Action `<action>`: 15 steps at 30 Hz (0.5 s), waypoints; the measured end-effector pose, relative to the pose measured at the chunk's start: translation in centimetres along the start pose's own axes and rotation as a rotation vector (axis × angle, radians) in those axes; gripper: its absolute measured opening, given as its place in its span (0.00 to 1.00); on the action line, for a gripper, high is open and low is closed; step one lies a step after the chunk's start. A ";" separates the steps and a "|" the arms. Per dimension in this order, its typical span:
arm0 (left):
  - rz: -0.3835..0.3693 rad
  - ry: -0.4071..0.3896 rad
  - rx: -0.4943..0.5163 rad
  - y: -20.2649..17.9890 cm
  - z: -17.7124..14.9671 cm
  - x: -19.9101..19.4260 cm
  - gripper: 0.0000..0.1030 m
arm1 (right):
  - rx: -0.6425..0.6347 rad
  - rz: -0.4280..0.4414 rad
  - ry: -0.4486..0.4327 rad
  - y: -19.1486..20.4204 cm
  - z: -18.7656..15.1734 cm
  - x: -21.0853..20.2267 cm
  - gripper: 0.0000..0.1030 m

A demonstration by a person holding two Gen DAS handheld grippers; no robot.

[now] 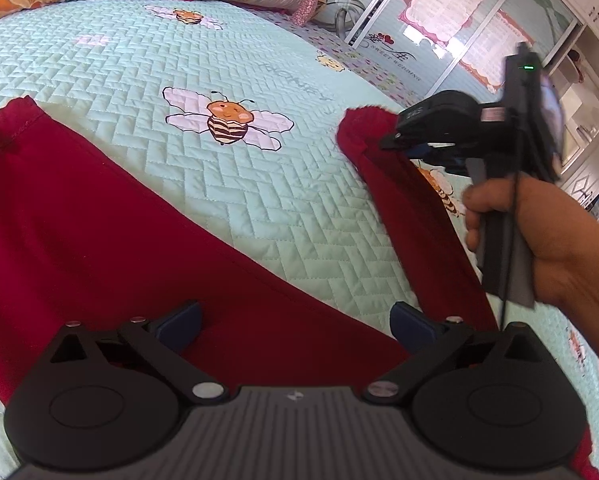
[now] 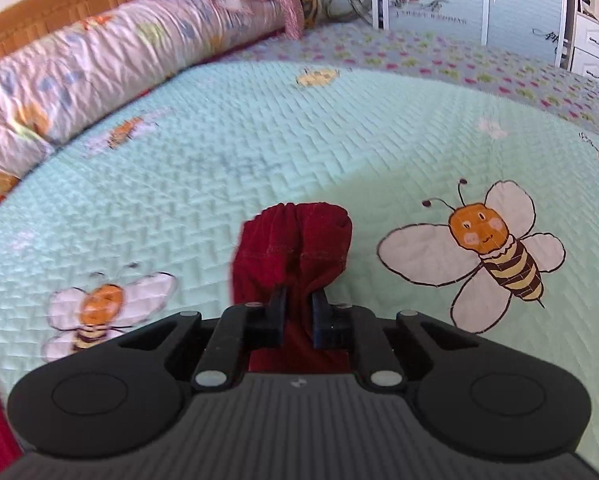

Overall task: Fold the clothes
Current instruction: 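Grasp the red sleeve cuff with the right gripper and lift it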

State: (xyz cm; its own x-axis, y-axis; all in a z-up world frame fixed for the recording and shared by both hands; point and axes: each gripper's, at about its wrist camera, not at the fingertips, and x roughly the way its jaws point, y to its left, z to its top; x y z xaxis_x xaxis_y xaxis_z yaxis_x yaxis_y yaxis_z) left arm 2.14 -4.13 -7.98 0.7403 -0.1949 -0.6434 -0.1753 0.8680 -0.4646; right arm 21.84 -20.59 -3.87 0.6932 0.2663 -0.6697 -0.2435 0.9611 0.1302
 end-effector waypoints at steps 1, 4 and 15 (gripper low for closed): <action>-0.006 0.000 -0.007 0.1 0.1 0.0 1.00 | -0.005 0.009 -0.013 0.3 -0.2 -0.9 0.13; -0.025 0.003 -0.021 0.5 0.2 -0.2 1.00 | -0.018 0.039 -0.055 1.3 -0.8 -4.0 0.13; 0.007 -0.057 -0.015 1.1 0.4 -2.3 1.00 | -0.046 0.087 -0.182 2.3 -4.3 -15.3 0.13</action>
State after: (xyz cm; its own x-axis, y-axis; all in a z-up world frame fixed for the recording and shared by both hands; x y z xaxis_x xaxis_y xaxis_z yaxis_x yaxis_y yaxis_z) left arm 0.45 -2.55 -6.79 0.7749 -0.1620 -0.6110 -0.1900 0.8623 -0.4695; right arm 7.75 -22.78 3.54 0.7787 0.3607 -0.5133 -0.3352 0.9308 0.1457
